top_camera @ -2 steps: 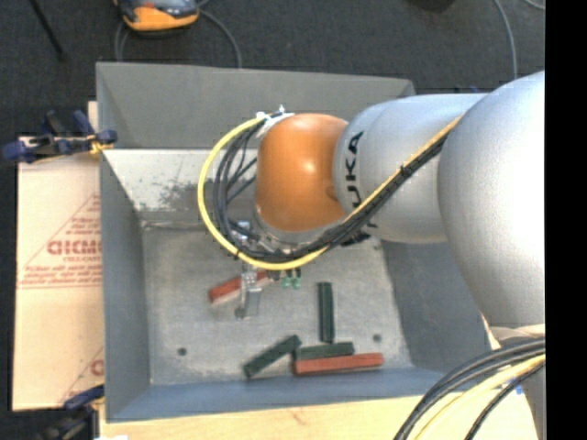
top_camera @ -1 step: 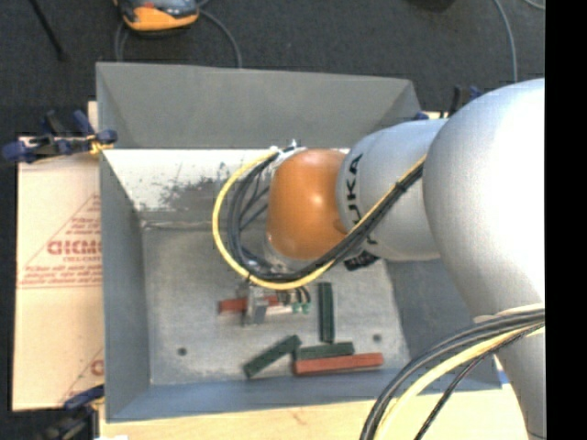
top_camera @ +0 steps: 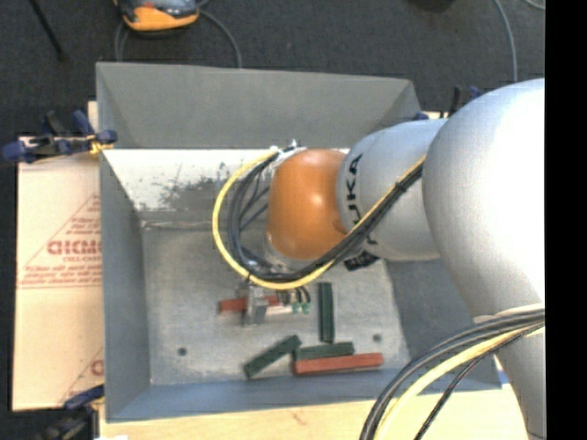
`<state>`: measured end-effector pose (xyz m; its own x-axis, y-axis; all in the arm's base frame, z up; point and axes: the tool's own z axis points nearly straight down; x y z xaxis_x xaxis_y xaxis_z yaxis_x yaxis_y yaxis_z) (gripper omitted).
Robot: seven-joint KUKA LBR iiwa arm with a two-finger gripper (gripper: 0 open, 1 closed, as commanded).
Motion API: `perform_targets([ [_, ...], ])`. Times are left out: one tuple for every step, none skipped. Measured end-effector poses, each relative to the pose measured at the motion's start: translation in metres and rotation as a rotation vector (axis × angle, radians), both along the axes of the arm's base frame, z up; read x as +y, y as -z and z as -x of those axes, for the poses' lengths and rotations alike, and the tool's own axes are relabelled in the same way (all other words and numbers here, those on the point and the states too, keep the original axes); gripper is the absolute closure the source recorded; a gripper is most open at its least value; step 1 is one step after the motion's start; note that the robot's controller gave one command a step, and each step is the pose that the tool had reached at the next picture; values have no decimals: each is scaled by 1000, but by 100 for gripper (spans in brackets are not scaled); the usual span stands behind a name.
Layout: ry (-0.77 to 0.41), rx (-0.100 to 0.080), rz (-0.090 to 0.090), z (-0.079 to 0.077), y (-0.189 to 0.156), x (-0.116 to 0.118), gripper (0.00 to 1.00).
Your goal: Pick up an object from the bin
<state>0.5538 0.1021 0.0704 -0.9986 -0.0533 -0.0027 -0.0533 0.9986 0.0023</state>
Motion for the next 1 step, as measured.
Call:
perform_targets([
  [-53, 2, 3, -17, -19, -16, 100],
])
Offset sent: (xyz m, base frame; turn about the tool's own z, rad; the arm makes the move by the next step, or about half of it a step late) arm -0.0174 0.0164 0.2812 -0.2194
